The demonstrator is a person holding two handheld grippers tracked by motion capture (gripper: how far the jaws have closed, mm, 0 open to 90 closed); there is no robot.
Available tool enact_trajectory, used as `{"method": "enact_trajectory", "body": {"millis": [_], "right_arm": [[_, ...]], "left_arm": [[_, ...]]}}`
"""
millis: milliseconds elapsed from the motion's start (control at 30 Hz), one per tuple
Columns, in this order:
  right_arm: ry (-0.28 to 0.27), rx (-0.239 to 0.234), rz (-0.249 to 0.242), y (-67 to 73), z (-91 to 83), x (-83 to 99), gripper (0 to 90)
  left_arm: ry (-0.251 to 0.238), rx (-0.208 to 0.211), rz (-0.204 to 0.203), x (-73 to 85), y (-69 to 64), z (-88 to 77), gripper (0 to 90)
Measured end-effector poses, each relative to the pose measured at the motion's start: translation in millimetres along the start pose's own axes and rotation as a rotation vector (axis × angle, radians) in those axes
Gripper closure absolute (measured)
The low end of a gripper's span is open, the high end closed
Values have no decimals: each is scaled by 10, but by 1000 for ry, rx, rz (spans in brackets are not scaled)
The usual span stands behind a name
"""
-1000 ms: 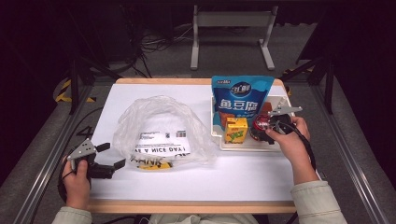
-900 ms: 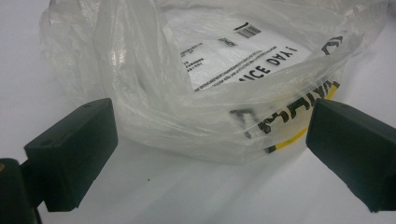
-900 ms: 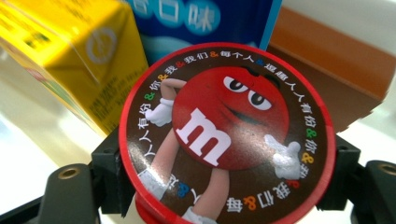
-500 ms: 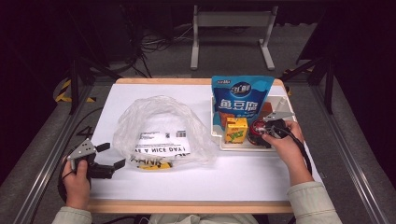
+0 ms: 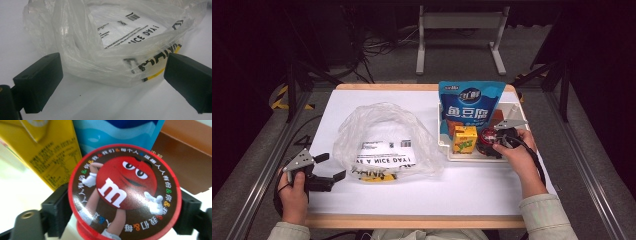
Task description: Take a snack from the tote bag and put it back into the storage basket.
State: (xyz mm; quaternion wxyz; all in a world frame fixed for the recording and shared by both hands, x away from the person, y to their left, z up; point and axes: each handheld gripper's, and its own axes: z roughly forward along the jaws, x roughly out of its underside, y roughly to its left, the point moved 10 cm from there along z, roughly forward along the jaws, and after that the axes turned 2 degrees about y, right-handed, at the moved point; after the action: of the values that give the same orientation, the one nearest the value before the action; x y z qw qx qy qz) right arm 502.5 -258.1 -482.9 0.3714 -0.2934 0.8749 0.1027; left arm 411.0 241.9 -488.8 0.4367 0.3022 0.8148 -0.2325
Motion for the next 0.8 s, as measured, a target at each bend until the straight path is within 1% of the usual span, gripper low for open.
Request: {"method": "enact_trajectory", "body": {"millis": [33, 133, 167, 200, 233, 267, 300, 333, 400, 500, 533, 600, 733, 800], "right_arm": [[-5, -1, 7, 7, -13, -10, 162], [-20, 10, 4, 6, -79, -48, 162], [-31, 14, 3, 7, -126, -75, 162], [-31, 14, 3, 7, -126, -75, 162], [-61, 25, -2, 8, -239, -135, 161], [-61, 25, -2, 8, -239, -135, 161], [-88, 31, -7, 20, -342, -178, 162], [-88, 31, -7, 20, -342, -178, 162], [-128, 29, -25, 63, -481, -223, 162], [-183, 9, -59, 163, -635, -246, 162], [-208, -9, -71, 221, -698, -239, 162], [-255, -39, -75, 325, -801, -196, 162], [-317, -89, -85, 479, -907, -76, 162], [-336, -116, -94, 548, -927, -10, 163]], "left_arm": [[2, -1, 0, 1, 2, -2, 27], [0, 0, -3, -2, -1, -5, 27], [-3, 2, -4, -6, -5, -5, 27], [-3, 2, -4, -6, -5, -5, 27], [-5, 3, 4, -17, -14, -8, 27], [-5, 3, 4, -17, -14, -8, 27], [-4, 4, 6, -21, -21, -9, 27], [-5, 5, 8, -27, -29, -9, 27], [-4, 9, 8, -30, -47, -9, 27], [-6, 10, 9, -31, -52, -15, 27], [-7, 10, 6, -32, -56, -22, 27], [-11, 8, 6, -39, -60, -35, 27], [-10, 13, 11, -22, -108, -65, 27], [-16, 15, 12, -28, -141, -90, 26]]}}
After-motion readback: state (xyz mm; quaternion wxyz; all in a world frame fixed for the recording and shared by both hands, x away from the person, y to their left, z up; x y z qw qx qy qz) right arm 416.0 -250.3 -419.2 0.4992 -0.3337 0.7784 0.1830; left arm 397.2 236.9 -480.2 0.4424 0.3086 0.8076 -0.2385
